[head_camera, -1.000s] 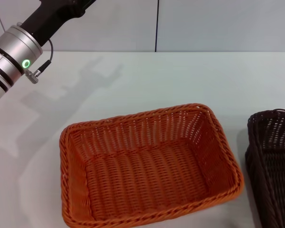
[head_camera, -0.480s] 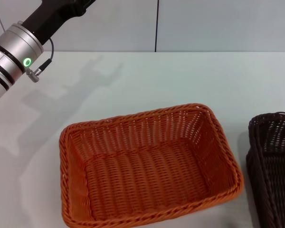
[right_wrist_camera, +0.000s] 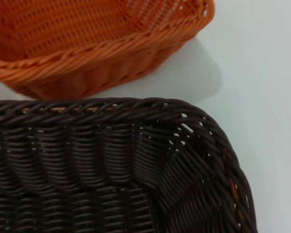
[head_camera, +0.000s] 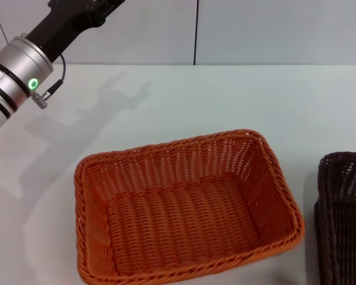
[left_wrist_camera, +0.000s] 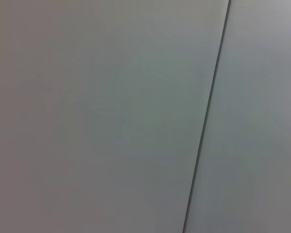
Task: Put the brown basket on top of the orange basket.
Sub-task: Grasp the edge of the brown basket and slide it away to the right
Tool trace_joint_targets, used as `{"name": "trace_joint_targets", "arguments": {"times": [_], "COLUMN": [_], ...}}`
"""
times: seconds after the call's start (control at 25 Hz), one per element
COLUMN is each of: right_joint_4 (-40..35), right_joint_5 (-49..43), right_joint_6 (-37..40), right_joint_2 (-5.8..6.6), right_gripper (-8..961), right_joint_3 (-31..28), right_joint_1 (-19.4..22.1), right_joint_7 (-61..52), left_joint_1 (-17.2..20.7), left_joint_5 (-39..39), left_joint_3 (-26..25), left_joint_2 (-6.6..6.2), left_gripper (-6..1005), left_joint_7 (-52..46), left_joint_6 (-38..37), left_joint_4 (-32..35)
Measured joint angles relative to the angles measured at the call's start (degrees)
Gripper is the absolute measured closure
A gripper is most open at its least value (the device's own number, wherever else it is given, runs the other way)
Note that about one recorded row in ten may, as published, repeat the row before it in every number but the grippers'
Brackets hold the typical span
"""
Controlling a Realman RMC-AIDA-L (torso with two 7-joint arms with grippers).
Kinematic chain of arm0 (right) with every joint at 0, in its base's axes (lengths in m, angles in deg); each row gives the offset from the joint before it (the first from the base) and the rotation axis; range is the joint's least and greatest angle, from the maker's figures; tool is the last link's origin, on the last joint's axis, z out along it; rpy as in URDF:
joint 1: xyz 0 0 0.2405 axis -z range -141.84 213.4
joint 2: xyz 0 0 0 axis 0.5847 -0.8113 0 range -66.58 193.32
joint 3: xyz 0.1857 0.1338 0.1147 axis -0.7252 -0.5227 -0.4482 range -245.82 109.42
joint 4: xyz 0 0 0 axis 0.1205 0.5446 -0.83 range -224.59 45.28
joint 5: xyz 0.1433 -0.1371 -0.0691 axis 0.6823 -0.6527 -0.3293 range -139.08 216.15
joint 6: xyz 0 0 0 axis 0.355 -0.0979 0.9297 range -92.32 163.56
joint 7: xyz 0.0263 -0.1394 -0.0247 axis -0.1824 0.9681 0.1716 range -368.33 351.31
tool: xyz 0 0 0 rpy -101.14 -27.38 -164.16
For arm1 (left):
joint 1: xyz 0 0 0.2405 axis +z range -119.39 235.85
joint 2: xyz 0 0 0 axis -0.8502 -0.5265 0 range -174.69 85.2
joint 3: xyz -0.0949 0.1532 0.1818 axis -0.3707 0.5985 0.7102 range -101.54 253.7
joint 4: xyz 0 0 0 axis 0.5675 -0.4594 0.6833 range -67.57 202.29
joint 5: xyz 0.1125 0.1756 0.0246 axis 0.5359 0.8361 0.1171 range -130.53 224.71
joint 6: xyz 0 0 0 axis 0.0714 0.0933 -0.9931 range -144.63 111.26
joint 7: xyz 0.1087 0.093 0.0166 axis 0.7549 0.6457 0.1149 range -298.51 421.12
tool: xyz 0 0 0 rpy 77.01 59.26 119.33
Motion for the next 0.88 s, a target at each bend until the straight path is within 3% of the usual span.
{"name": "trace_joint_targets", "arguments": {"times": [0.36, 0.88], "right_joint_4": [-0.8, -2.4], "right_joint_5": [-0.3, 0.0], "right_joint_6": [4.6, 6.8], "right_joint_2": [1.15, 1.24], "right_gripper": [716, 735], "right_joint_3": [-3.6, -10.2], "right_joint_1": [1.6, 5.8], "right_joint_7": [0.0, 0.2], "left_joint_1": [0.0, 0.6], "left_joint_5": [0.0, -0.3], "left_joint_3": [0.1, -0.3], "left_joint_2": [0.02, 0.12], "left_gripper": [172, 172], "left_joint_7": [0.9, 1.4], "left_joint_6": [0.6, 0.5], "left_joint_4": [-0.5, -1.1]}}
